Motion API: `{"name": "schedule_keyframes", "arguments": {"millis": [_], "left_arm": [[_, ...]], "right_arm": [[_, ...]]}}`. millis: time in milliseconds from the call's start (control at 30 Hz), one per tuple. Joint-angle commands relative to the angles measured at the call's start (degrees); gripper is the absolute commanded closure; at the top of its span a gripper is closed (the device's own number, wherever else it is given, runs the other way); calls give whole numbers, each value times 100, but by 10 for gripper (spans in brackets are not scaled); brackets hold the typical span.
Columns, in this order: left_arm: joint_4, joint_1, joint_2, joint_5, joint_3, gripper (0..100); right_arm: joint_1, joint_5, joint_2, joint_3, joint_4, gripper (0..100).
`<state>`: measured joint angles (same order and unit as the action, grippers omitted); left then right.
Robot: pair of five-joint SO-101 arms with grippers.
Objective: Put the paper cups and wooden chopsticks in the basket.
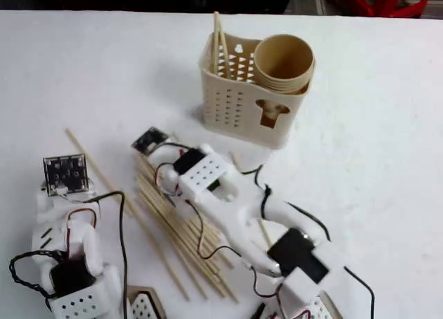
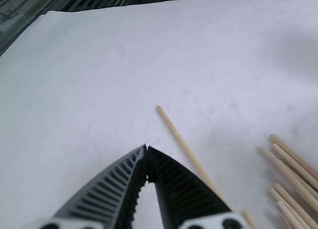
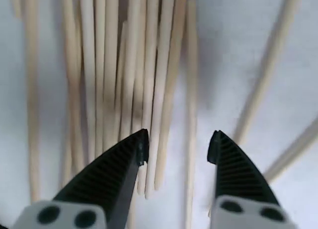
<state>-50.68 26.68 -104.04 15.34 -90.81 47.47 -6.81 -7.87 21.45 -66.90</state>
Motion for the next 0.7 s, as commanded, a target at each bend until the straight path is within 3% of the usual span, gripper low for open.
{"name": "schedule_keyframes", "arguments": {"millis": [0, 367, 567, 667], "left_arm": [[44, 48, -66, 53, 18, 972], [44, 48, -66, 53, 18, 972], [44, 48, -66, 62, 18, 972], [44, 48, -66, 62, 18, 972]], "right_arm": [[75, -9, -84, -79, 233, 800], [-180, -53, -910, -185, 681, 809], [-435, -53, -901, -290, 593, 959], [-470, -53, -901, -290, 593, 981]]}}
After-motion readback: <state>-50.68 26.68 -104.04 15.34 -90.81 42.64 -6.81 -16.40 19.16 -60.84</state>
